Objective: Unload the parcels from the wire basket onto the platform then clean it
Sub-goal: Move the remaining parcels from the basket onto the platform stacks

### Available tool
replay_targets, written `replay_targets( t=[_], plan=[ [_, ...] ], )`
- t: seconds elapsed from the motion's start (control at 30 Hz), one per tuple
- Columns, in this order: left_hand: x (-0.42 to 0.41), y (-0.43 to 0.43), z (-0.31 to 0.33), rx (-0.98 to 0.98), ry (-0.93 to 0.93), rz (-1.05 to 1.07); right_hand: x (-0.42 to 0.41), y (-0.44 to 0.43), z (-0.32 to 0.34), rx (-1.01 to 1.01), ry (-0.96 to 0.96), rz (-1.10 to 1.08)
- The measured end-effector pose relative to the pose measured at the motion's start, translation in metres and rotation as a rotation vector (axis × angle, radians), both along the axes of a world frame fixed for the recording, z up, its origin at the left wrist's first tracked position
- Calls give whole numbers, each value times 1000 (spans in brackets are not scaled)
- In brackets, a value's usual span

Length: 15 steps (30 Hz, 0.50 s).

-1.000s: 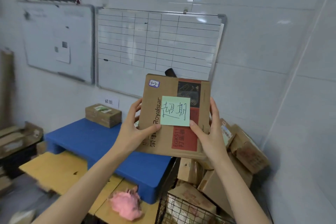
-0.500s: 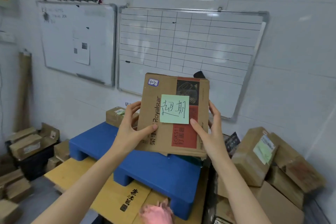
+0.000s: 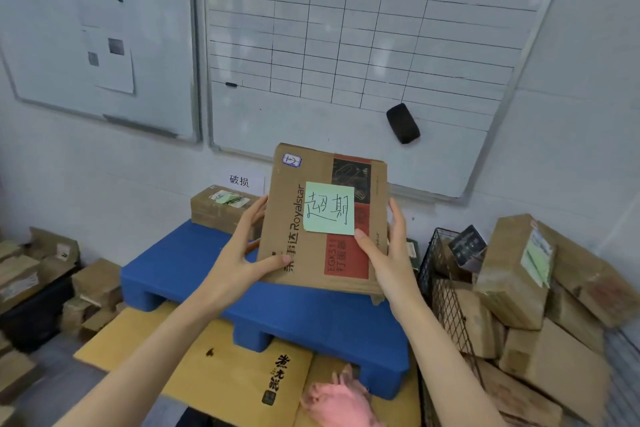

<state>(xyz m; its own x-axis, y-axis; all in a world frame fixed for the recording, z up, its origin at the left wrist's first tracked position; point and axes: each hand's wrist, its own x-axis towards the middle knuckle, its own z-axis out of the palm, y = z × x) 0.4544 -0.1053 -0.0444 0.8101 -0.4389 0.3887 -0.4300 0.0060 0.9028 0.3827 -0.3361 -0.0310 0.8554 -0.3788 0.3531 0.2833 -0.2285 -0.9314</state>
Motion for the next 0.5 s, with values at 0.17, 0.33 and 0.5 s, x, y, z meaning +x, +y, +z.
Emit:
replay_targets(
  t=[0.17, 0.33, 0.5],
  plan=[
    [13, -8, -34, -32, 46, 6, 11, -9, -25, -58, 103, -55],
    [25, -19, -67, 12, 108, 1, 19, -27, -50, -138, 207, -110],
    [37, -31, -101, 64, 251, 18, 27, -46, -76, -300, 289, -128]
  ],
)
